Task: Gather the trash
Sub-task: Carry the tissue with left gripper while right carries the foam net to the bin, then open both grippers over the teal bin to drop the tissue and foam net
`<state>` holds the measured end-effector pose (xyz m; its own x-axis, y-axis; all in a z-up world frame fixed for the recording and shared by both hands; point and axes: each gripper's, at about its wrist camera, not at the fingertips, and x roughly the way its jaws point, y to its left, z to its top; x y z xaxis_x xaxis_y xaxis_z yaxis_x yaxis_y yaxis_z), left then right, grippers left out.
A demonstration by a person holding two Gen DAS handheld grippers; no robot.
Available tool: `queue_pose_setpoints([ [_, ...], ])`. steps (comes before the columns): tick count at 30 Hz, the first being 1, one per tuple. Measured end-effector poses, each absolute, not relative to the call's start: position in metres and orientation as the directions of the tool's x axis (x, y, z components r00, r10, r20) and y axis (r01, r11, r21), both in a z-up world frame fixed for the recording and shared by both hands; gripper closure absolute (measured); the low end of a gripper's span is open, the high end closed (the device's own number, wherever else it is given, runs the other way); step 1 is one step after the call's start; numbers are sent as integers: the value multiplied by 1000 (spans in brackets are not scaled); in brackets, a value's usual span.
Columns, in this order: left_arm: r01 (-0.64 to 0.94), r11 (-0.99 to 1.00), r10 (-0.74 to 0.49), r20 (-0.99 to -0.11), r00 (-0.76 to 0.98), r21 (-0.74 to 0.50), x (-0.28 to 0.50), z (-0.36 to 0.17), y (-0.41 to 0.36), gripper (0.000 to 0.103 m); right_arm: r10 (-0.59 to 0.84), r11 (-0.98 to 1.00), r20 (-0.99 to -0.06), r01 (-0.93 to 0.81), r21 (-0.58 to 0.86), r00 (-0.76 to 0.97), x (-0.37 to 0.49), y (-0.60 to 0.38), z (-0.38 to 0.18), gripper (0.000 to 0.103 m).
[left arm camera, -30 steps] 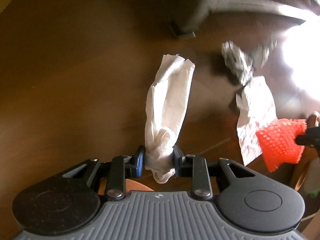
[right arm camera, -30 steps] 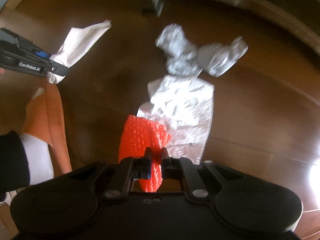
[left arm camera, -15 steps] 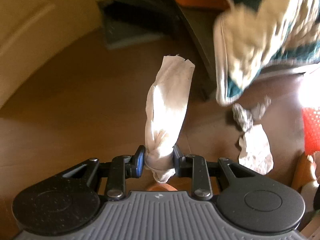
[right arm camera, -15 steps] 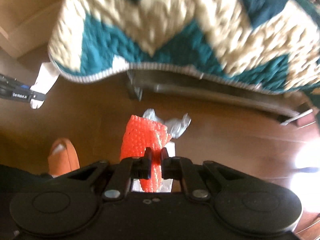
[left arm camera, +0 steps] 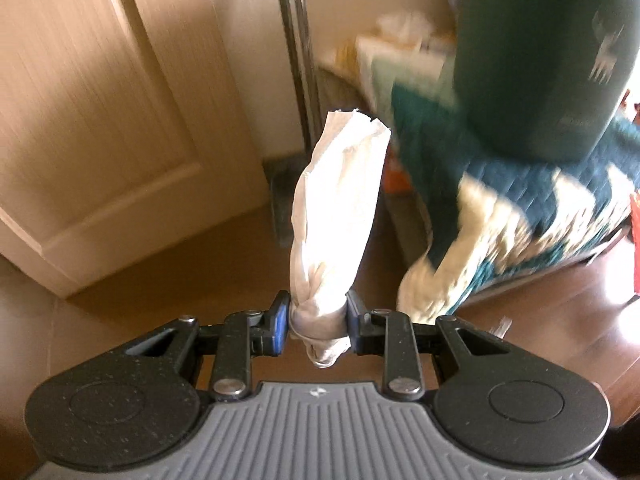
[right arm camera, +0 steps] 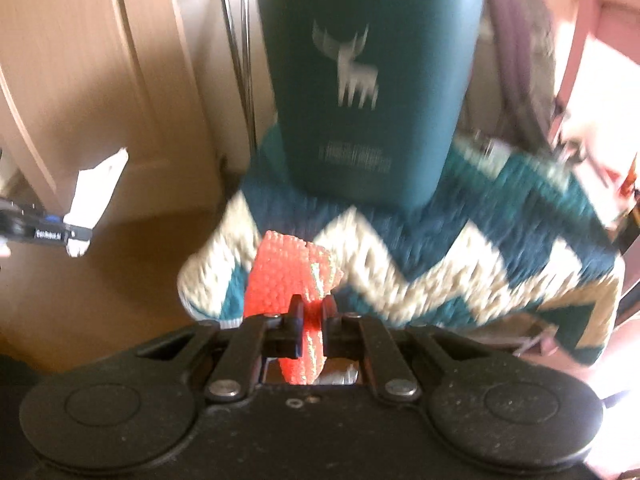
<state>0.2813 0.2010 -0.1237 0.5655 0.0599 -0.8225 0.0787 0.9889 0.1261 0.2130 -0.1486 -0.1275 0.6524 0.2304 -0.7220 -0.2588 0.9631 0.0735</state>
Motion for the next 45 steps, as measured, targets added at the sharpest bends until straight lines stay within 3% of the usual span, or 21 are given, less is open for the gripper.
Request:
queue_pose_setpoints([
  [16,152,988,-99,-636,765,29,279,45,111,75,194,979,-468,-197,43,862,221,-184,12,97],
  [24,217,976,-178,-565,806,2,315,86,57,75,143,988,-369,-156,-7,918,246,-188,62,97],
  [29,243,970,-213,-565,797,-22,352,103,29,74,107,992,-325,-125,-35,940,275,-183,80,97],
  [35,261,965,-228,-588,776,-29,395,100,0,74,92,994,-324,-108,-31,942,313,-183,81,97],
  [45,248,969,-186,-702,687,-14,460,54,-33,74,90,991,-445,-126,-51,891,372,-183,44,96],
])
